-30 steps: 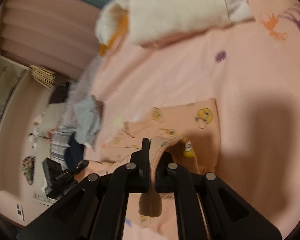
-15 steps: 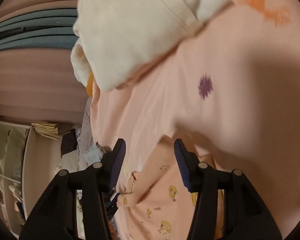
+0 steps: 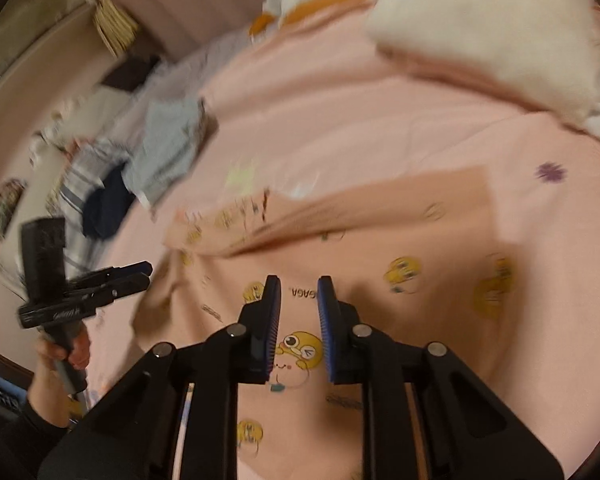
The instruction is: Fold small clothes
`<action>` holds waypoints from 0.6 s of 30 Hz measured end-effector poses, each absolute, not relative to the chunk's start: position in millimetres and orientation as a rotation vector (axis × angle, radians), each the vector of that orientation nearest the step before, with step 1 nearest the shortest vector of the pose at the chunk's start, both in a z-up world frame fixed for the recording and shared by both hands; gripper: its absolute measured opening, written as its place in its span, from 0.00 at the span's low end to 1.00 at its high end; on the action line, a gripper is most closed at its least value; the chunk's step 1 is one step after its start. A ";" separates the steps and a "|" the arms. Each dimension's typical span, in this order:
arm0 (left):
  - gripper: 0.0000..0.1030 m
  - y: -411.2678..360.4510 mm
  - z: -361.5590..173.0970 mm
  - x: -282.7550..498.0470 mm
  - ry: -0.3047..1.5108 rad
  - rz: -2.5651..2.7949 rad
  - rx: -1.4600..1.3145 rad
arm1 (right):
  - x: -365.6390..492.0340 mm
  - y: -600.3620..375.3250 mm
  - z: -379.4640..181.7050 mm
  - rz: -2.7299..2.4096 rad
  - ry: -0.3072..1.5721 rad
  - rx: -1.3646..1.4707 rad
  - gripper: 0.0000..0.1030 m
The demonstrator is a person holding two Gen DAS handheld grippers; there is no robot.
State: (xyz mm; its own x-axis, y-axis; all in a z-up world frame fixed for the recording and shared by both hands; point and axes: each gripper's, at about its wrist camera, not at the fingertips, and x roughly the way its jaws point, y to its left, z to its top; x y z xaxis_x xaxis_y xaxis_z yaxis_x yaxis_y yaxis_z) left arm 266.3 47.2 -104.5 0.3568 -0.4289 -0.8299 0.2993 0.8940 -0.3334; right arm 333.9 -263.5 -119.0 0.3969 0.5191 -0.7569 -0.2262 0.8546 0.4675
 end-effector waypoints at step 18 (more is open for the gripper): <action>0.49 80.6 -99.4 298.1 1.037 -0.282 -0.242 | 334.1 -296.4 -103.4 0.321 0.967 0.303 0.22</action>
State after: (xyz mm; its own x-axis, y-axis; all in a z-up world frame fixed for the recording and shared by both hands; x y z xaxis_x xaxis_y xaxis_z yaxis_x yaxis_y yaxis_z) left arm 298.1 80.6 -99.4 0.4788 -0.3419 -0.8086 0.1155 0.9376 -0.3281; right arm 334.1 -296.4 -103.4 0.5276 0.3972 -0.7509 -0.1310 0.9114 0.3901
